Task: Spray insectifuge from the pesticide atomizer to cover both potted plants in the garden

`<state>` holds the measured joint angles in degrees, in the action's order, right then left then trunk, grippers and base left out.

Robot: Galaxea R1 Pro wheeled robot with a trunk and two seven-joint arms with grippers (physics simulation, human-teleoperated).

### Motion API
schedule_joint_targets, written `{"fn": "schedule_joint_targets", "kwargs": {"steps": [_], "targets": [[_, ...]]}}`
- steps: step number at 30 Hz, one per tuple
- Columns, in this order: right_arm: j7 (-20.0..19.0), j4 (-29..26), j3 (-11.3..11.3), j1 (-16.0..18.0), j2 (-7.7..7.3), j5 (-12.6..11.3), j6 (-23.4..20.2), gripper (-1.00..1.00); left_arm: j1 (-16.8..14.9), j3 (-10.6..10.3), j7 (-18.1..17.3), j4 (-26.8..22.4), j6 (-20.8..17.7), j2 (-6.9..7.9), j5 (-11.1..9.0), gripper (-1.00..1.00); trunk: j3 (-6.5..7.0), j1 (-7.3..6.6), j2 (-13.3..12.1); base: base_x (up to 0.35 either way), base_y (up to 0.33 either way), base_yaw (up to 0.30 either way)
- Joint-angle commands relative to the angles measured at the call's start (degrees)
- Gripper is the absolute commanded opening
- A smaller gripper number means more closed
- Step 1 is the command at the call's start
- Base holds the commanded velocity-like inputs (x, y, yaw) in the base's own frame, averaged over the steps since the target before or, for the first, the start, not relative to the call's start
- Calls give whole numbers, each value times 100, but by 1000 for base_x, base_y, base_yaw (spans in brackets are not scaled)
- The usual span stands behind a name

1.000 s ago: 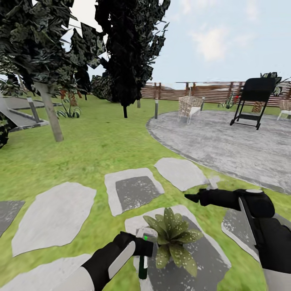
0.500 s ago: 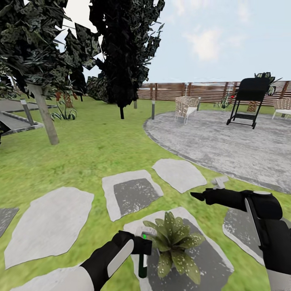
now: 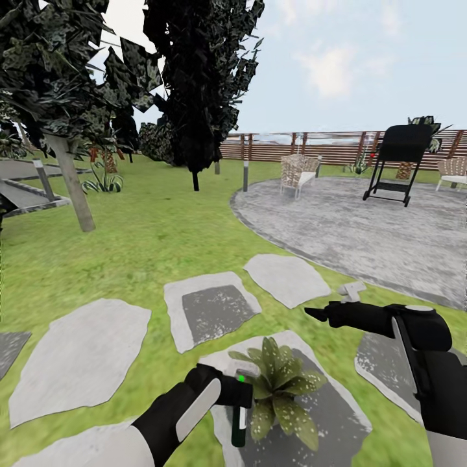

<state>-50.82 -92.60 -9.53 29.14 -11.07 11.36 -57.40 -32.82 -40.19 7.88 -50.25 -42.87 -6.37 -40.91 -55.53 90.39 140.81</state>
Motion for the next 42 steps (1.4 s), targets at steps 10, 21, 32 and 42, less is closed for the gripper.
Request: {"fn": "schedule_joint_targets", "kwargs": {"steps": [10, 21, 32, 42], "targets": [[-60, -6, 3, 4, 1, 60, -17, 100, -5, -24, 46, -47, -29, -9, -68, -100, -6, -4, 3, -94, -29, 0], [-47, -7, -2, 8, 0, 60, -11, 100, 41, 29, 18, 22, -3, 101, -33, -100, -6, -4, 3, -196, 154, -2], [-75, -12, -29, 34, -50, 60, -17, 100, 74, 590, 83, 287, 132, 191, 32, -100, 14, -4, 3, 101, 323, -224], [-86, -13, -39, 81, -61, 60, -17, 100, 53, 562, 29, 926, 427, 120, 35, -100, 35, -4, 3, 206, 275, -272]]}}
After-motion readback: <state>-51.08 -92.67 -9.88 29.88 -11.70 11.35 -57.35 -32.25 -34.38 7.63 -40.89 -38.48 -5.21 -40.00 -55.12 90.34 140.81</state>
